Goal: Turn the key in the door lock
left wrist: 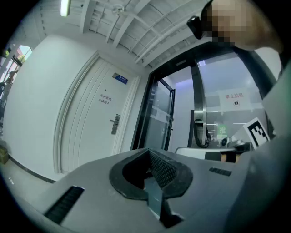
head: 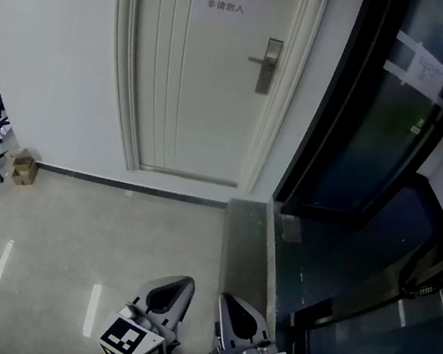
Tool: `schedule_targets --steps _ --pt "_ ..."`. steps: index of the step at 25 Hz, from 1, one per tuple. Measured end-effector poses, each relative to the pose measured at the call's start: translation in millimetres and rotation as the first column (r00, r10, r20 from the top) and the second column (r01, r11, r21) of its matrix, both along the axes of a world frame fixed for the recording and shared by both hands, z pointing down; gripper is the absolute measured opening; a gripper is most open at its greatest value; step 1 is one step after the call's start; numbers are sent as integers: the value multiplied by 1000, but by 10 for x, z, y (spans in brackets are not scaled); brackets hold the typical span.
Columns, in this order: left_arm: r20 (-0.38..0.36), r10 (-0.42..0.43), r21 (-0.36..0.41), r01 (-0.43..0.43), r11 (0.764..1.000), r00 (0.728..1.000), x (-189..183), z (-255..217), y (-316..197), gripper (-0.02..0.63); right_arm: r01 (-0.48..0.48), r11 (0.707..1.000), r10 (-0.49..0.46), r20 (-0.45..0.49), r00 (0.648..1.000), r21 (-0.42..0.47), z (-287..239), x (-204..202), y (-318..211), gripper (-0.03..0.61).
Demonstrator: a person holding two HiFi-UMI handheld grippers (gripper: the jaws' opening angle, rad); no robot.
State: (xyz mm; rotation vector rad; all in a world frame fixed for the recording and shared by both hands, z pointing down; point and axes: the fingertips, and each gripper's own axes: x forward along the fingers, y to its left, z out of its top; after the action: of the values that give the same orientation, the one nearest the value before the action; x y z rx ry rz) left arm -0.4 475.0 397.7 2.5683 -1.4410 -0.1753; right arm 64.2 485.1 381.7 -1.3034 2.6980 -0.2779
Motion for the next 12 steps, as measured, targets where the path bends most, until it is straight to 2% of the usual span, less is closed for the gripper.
schedule_targets --steps 7,12 --pt "-13 20 29 -20 999 1000 -345 -126 -815 3 -17 1000 17 -14 1000 1 -73 -392 -768 15" --pt "-17 70 40 -69 997 997 -537 -296 -1468 3 -47 999 47 -39 998 -8 -179 -667 -1408 15"
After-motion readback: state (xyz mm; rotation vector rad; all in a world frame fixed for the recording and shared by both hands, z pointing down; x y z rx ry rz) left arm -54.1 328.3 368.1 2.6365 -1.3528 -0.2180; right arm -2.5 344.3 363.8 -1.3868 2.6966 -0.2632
